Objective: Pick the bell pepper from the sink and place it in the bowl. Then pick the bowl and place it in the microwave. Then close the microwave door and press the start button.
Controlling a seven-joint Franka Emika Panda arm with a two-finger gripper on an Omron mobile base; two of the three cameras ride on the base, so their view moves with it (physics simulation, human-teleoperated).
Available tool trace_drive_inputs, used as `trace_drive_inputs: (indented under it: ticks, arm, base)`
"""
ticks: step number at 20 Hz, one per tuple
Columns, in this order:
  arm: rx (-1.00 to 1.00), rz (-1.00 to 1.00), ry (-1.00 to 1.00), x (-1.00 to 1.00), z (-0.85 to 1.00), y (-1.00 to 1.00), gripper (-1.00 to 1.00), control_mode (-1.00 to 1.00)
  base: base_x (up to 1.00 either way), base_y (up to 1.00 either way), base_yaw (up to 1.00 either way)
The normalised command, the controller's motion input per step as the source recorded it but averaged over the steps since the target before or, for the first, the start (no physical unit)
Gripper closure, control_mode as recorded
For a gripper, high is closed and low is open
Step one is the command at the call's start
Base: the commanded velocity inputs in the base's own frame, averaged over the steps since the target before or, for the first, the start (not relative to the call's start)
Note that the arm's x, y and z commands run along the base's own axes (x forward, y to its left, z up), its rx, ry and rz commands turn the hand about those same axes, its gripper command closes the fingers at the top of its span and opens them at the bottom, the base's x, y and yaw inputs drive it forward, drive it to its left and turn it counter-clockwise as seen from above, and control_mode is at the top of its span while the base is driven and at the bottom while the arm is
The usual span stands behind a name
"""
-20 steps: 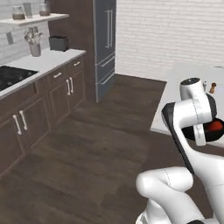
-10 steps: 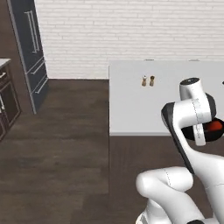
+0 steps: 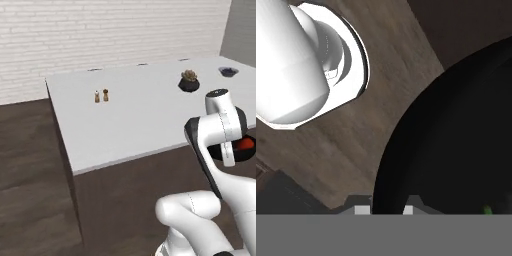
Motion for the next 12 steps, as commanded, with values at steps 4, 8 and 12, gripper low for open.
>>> trace_drive_inputs:
  ticks: [4,8,12]
  arm:
    - [0.0,0.0,0.0,0.0,0.0,0.0,1.0,1.0]
    - [0.0,0.0,0.0,0.0,0.0,0.0,1.0,1.0]
    - [0.0,0.0,0.0,0.0,0.0,0.0,1.0,1.0]
  base:
    - [0.2,-0.34,-0.61]
    - [0.25,-0.34,-0.6]
    - [0.36,-0.33,-0.57]
